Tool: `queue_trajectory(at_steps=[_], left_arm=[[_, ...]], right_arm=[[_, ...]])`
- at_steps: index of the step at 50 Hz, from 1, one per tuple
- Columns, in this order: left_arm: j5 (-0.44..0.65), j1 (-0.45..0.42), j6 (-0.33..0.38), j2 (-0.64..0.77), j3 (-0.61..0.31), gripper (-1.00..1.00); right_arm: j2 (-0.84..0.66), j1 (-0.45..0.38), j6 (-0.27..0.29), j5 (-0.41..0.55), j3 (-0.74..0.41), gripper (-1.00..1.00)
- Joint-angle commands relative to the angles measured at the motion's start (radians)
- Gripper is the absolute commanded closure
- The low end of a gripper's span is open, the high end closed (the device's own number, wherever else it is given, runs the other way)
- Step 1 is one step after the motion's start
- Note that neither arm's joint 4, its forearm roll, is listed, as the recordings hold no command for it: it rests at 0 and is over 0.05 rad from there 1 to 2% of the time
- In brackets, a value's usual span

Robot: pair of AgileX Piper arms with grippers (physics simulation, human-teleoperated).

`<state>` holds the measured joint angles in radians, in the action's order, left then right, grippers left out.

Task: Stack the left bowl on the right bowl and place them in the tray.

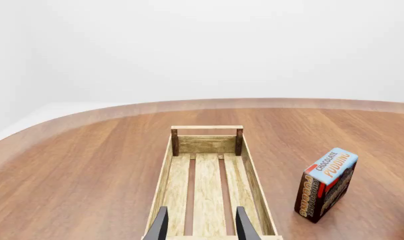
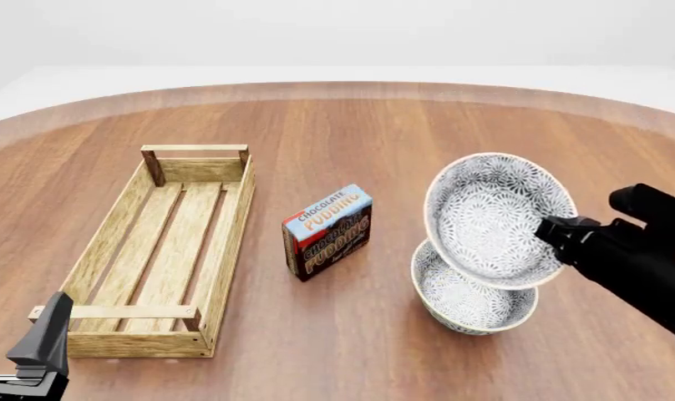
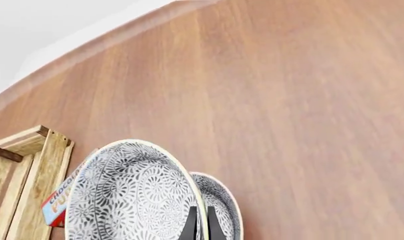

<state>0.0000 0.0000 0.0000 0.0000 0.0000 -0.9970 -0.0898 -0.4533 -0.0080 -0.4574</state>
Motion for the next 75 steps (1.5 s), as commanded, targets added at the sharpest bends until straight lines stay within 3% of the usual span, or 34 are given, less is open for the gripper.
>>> queue_trajectory(at_steps=[1,40,48,62,63,75], left_arm=[[0.000,0.000,0.000,0.000,0.000,-1.00],[0.000,0.000,0.000,0.000,0.000,-1.00],[0.000,0.000,0.000,0.000,0.000,-1.00],[0.000,0.000,0.000,0.000,0.000,-1.00],[0.000,0.000,0.000,0.000,0.000,-1.00],[0.000,0.000,0.000,0.000,0.000,-1.00]], right_arm=[[-0.018,-0.003,-0.027,-0.072,0.057,1.00],[-0.152,-0.011,-0.042,-0.269,0.156,1.00],[-0.194,-0.009,-0.030,-0.307,0.164,1.00],[-0.180,-0.004,0.012,-0.294,0.152,1.00],[-0.177,-0.005,0.014,-0.290,0.152,-1.00],[-0.141,-0.033,0.026,-0.279,0.154,-1.00]])
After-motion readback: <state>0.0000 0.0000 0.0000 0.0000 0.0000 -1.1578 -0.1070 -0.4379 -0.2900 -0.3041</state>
